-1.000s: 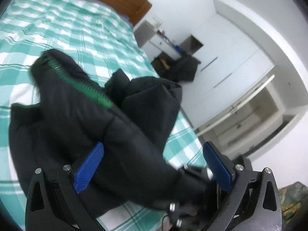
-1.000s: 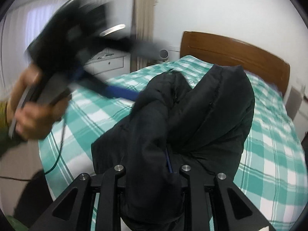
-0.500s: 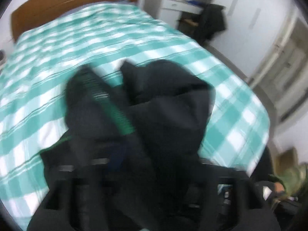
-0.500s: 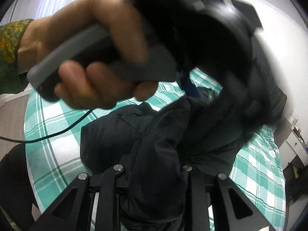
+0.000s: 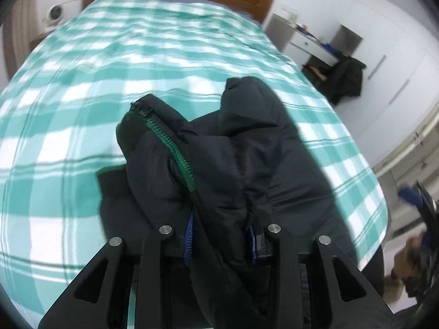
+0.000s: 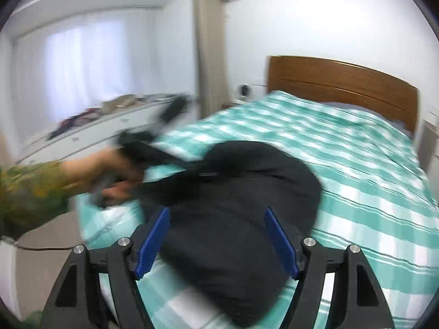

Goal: Fold large clothes

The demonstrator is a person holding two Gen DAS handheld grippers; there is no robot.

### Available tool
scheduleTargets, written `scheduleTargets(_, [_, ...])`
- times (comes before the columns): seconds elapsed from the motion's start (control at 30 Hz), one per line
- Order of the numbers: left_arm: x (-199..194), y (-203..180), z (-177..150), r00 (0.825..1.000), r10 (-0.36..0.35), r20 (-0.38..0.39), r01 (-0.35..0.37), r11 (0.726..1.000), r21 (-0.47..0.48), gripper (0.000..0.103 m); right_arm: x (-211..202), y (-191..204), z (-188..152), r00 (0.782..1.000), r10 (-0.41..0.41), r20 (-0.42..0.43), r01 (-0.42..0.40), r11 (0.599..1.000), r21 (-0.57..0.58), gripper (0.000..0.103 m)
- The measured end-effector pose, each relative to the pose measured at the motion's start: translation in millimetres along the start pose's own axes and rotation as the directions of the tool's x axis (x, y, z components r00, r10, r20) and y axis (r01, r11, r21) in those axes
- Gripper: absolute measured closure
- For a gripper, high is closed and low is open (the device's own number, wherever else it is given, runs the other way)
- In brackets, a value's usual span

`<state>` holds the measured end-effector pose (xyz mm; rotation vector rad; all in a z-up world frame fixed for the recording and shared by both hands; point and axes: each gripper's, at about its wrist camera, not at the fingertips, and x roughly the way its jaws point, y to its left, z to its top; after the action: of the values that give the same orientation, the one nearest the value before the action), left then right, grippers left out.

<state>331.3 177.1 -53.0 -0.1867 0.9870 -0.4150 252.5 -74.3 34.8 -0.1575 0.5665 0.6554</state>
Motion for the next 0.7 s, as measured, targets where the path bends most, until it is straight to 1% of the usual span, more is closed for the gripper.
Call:
scheduleTargets(0.07, [0.3, 16.5, -4.6, 1.0, 0.007, 0.002, -0.007, 1.0, -0.03, 0.071, 21.9, -4.5, -0.5, 1.0, -0.001, -0.03, 0.001, 1.0, -0.001, 0.039])
scheduleTargets(0.1, [0.9, 23.4, -6.8, 1.0, 0.009, 0.003, -0.009, 0.999, -0.042, 0.07, 31.4, -3.6, -1.9, 0.999, 0.013, -0.047, -0.014, 1.0, -0.007, 0.047])
scheduleTargets(0.13, [2.8, 29.3, -8.3, 1.0, 0.009, 0.003, -0.009, 0.998, -0.056, 0.069, 44.3, 0.2, -3.6, 0.997, 0.037, -0.067, -0.037, 0.999, -0.005, 0.049])
scheduleTargets(0.17, [4.6, 36.5, -10.8, 1.0, 0.002, 0.004, -0.001, 0.997, -0.074, 0.069, 55.7, 4.1, -6.3, 0.994, 0.058, -0.087, -0.059, 0.998, -0.002, 0.049])
scheduleTargets(0.2, [6.7, 43.0, -13.7, 1.0, -0.006, 0.006, 0.006, 0.996, -0.091, 0.068, 74.0, 10.9, -9.7, 0.988, 0.085, -0.131, -0.086, 0.996, -0.005, 0.049])
scheduleTargets(0.23, [8.3, 48.5, -17.1, 1.0, -0.006, 0.005, 0.007, 0.995, -0.101, 0.067, 82.8, 16.1, -14.2, 0.984, 0.092, -0.151, -0.094, 0.996, -0.006, 0.049])
scheduleTargets(0.27, [11.6, 54.6, -21.3, 1.0, -0.014, -0.001, 0.014, 0.993, -0.115, 0.066, 94.2, 19.9, -18.2, 0.982, 0.093, -0.167, -0.096, 0.995, -0.009, 0.049])
scheduleTargets(0.3, [13.2, 56.5, -24.4, 1.0, -0.024, -0.003, 0.023, 0.992, -0.126, 0.064, 108.1, 22.0, -24.8, 0.974, 0.088, -0.208, -0.091, 0.996, -0.006, 0.049])
scheduleTargets(0.4, [24.5, 69.3, -37.6, 0.999, -0.051, -0.013, 0.048, 0.986, -0.158, 0.061, 129.2, 24.1, -39.6, 0.959, 0.094, -0.266, -0.097, 0.995, 0.001, 0.048])
scheduleTargets(0.53, [36.8, 80.3, -47.1, 0.996, -0.093, -0.011, 0.088, 0.974, -0.207, 0.059, 140.3, 29.1, -52.2, 0.953, 0.074, -0.293, -0.084, 0.996, -0.021, 0.048])
scheduleTargets(0.7, [50.1, 83.6, -51.6, 0.995, -0.095, -0.011, 0.09, 0.972, -0.215, 0.059, 147.4, 22.4, -63.7, 0.948, 0.072, -0.31, -0.076, 0.997, -0.001, 0.048])
